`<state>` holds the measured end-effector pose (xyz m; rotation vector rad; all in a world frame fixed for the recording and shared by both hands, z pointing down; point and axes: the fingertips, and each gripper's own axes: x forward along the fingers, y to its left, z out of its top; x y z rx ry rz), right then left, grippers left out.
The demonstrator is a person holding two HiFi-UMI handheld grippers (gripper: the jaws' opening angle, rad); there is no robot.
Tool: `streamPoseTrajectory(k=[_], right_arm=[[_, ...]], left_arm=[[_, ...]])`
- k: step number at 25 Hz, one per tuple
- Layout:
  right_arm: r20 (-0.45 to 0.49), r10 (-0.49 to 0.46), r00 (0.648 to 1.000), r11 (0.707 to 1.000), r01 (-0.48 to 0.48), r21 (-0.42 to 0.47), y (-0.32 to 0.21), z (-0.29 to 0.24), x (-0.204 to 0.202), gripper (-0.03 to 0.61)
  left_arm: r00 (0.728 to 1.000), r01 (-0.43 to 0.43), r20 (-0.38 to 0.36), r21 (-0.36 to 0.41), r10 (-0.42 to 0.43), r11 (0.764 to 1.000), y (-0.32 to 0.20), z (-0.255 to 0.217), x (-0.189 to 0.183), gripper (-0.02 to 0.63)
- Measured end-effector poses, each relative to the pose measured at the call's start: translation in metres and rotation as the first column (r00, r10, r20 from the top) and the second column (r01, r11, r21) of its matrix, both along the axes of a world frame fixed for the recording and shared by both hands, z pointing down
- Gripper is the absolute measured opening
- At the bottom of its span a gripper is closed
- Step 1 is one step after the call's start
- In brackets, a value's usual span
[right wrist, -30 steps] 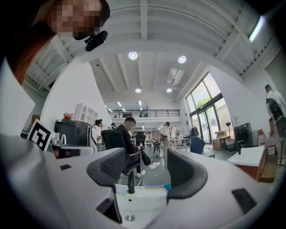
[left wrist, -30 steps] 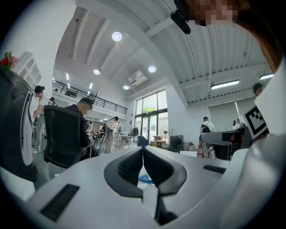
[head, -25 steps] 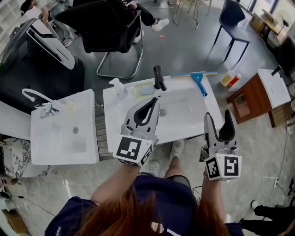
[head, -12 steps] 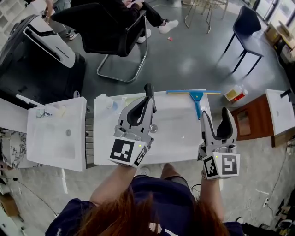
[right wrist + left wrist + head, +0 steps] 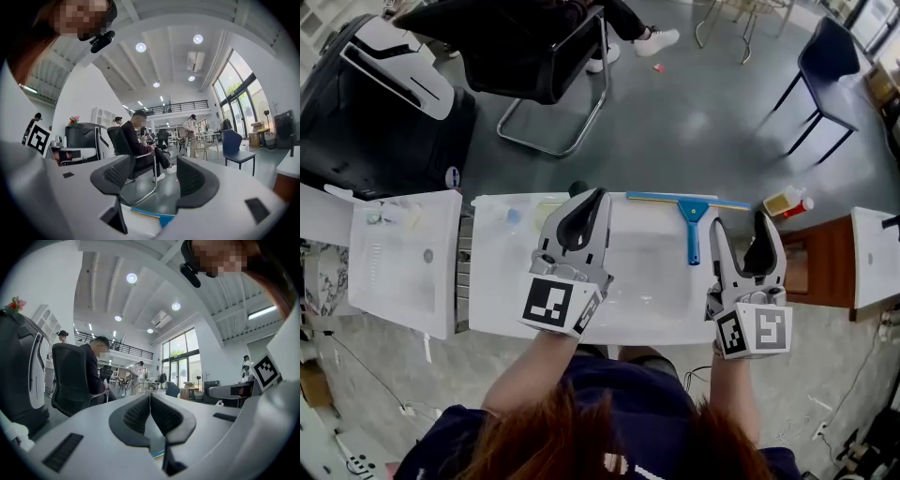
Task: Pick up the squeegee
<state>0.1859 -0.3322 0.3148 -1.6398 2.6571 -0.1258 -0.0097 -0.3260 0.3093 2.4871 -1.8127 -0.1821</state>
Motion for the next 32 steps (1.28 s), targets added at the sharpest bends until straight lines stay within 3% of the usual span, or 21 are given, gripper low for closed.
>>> streamPoseTrajectory(k=[10, 14, 21, 24, 32], right_arm=[[-0.013, 0.059, 0.998, 0.993, -0.06, -0.097, -0.036, 0.04, 0.006, 0.311], [-0.06, 0.123, 0.991, 0.974, -0.132, -0.184, -0.044, 0.066, 0.012, 0.311], [-0.074, 0.101, 0.992, 0.944, -0.119, -0.307, -0.054, 0.123, 0.009, 0.31], [-0.109, 0.072, 0.991, 0.922, -0.108, -0.373, -0.061, 0.16, 0.005, 0.308], [-0.204, -0.023, 0.979, 0.826, -0.096, -0.555, -0.064, 0.258, -0.003, 0.282]], left_arm=[[0.999, -0.042, -0.016, -0.041, 0.041, 0.998, -0.032, 0.023, 0.013, 0.021], [0.996, -0.079, -0.037, -0.07, 0.077, 0.994, -0.046, 0.032, 0.017, 0.021], [0.991, -0.13, 0.003, -0.129, 0.131, 0.983, -0.062, 0.063, 0.025, 0.021], [0.99, -0.139, -0.001, -0.141, 0.141, 0.98, -0.069, 0.073, 0.026, 0.021], [0.989, -0.142, 0.01, -0.177, 0.147, 0.974, -0.079, 0.098, 0.027, 0.021]])
